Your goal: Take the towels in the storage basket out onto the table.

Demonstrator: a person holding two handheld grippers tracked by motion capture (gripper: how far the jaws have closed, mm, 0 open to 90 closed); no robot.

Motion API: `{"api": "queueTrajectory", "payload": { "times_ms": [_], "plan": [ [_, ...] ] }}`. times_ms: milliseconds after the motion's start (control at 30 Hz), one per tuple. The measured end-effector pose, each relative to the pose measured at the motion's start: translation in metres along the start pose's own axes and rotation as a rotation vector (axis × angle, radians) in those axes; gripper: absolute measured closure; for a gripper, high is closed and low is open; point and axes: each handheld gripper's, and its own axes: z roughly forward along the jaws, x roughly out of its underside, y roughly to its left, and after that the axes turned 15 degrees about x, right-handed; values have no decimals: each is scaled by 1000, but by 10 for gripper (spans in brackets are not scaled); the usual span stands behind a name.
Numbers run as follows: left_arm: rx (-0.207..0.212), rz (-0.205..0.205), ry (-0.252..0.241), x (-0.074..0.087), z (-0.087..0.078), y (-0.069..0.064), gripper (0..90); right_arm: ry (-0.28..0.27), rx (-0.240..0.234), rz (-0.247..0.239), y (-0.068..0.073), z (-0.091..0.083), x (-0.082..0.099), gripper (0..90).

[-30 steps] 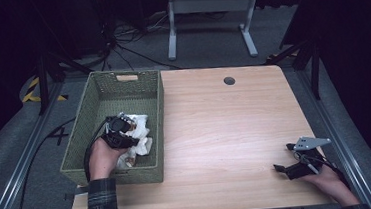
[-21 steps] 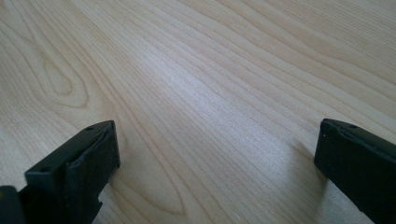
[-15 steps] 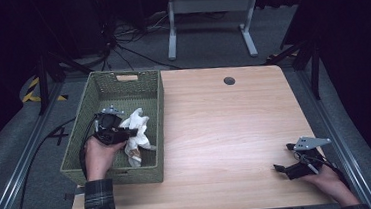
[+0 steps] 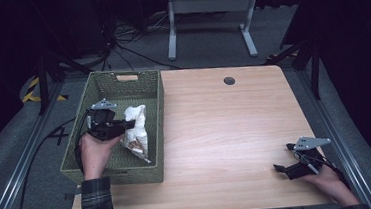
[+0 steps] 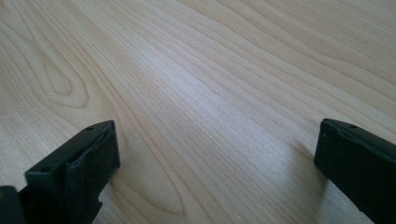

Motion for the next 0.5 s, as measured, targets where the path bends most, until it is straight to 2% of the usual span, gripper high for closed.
{"api": "queueTrajectory", "payload": {
  "times_ms": [500],
  "plan": [
    [20, 62, -77, -36, -20, -21, 841, 1, 0, 2, 0, 0, 0, 3]
  ]
}}
